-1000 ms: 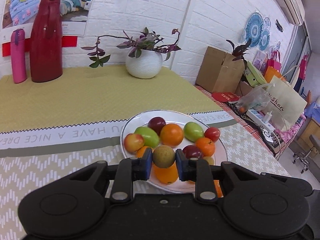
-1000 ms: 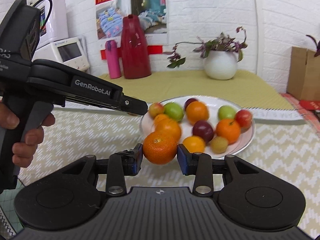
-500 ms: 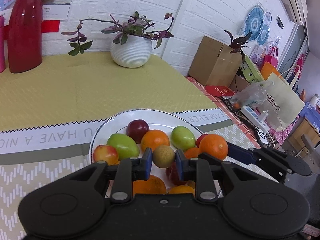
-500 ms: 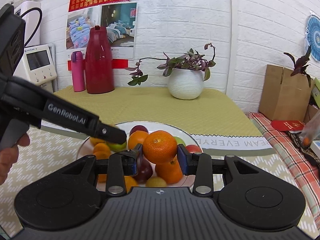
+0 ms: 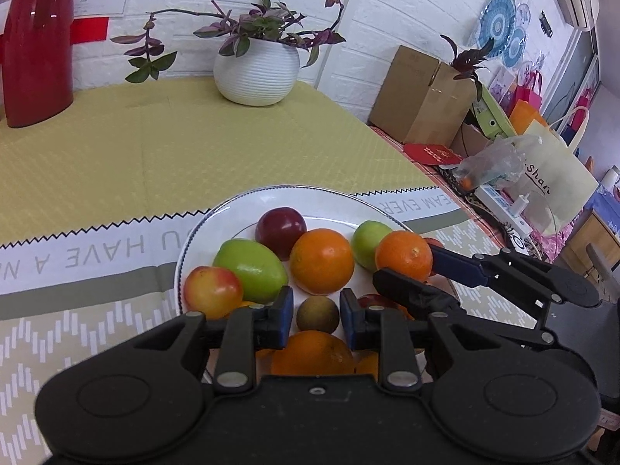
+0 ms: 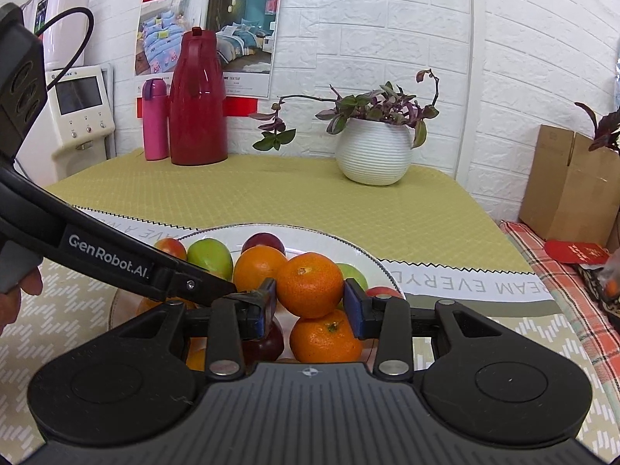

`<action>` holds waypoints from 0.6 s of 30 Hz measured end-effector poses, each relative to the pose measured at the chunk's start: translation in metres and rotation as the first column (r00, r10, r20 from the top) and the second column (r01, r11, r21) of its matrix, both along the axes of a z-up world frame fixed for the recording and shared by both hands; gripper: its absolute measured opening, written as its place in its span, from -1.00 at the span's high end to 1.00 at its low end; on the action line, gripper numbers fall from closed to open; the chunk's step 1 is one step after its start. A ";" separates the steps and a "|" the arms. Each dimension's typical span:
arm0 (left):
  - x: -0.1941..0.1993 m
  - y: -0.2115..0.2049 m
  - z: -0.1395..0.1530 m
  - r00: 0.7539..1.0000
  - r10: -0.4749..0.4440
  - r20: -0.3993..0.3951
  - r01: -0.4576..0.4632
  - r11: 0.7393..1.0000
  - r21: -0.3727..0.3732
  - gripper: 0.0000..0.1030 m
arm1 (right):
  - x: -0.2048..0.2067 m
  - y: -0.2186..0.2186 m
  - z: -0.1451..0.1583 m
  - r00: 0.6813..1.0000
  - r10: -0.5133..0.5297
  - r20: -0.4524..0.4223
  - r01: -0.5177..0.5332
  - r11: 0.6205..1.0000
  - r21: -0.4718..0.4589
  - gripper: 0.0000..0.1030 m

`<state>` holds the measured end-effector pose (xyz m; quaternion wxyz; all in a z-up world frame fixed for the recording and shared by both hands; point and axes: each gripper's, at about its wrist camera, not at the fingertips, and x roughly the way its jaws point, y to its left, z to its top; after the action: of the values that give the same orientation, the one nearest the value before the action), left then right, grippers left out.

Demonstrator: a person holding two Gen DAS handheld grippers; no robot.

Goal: Organize fruits

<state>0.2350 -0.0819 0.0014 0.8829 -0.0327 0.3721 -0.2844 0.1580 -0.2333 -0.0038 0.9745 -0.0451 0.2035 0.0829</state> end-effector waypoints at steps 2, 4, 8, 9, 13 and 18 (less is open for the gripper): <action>-0.001 0.000 0.000 1.000 0.007 0.009 -0.007 1.000 0.004 -1.00 | 0.001 0.001 0.000 1.000 0.001 0.002 -0.001 1.000 -0.005 -0.26; -0.003 0.002 0.002 1.000 0.009 0.021 -0.009 1.000 -0.002 -1.00 | 0.000 0.001 0.000 1.000 0.002 0.005 -0.002 1.000 -0.012 -0.26; -0.015 0.008 0.014 0.997 0.033 0.068 -0.032 0.999 -0.016 -1.00 | -0.009 0.000 0.004 0.999 0.006 0.034 -0.005 1.000 -0.019 -0.40; -0.020 0.010 0.019 0.995 0.044 0.085 -0.042 0.999 -0.020 -1.00 | -0.012 0.000 0.006 0.999 0.007 0.042 -0.006 1.000 -0.019 -0.52; -0.040 0.017 0.034 0.985 0.102 0.142 -0.096 0.994 -0.048 -1.00 | -0.027 -0.002 0.011 0.998 -0.015 0.064 0.016 1.000 -0.016 -0.99; -0.066 0.022 0.047 0.972 0.157 0.173 -0.151 0.987 -0.050 -1.00 | -0.048 -0.002 0.016 0.998 -0.039 0.047 0.039 0.999 0.009 -1.00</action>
<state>0.1688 -0.0598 0.0483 0.9311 -0.0523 0.2834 -0.2237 0.1099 -0.2353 0.0119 0.9806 -0.0393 0.1810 0.0637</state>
